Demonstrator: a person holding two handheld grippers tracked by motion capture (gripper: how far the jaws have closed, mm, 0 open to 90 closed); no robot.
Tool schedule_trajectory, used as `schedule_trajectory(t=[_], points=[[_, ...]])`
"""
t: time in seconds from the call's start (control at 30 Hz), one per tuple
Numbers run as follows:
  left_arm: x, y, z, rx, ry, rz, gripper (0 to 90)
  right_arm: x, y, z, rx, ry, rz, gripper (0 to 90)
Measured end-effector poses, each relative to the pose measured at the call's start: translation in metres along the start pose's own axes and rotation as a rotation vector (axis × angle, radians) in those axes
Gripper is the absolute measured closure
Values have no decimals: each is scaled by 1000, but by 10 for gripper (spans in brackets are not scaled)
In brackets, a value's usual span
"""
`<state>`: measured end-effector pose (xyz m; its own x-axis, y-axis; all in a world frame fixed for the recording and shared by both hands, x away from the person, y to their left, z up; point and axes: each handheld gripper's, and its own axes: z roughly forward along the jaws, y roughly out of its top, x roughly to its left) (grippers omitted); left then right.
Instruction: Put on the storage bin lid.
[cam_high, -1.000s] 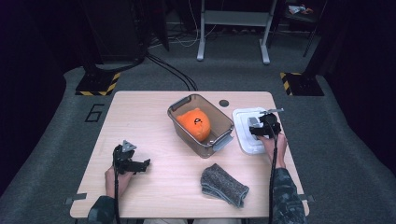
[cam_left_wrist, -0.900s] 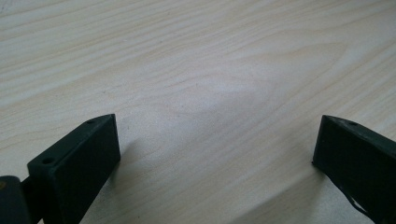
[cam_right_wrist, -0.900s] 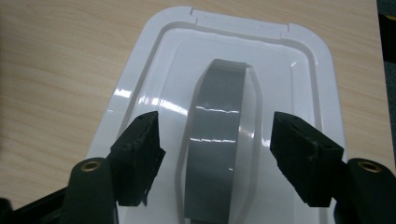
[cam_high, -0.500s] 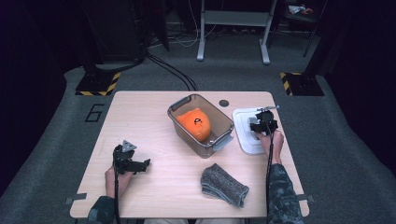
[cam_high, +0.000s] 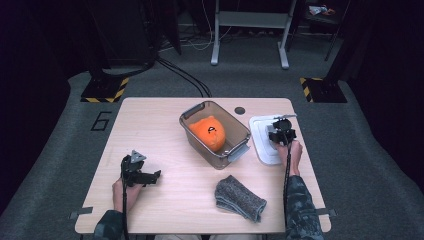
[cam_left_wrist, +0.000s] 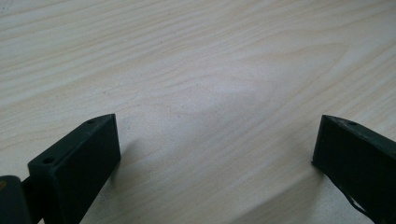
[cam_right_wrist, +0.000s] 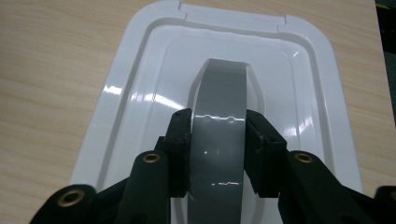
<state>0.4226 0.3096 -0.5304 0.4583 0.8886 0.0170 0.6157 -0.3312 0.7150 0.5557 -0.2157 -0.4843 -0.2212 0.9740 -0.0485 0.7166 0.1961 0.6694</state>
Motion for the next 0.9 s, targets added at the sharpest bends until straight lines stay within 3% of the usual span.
schedule_trajectory(t=[0.47, 0.9], points=[[0, 0, 0, 0, 0, 0, 2, -9, -2, -12, -26, 54, 33, 669], [-1, 0, 1, -11, 4, -7, 3, -6, 4, -36, -37, 72, -15, 669]])
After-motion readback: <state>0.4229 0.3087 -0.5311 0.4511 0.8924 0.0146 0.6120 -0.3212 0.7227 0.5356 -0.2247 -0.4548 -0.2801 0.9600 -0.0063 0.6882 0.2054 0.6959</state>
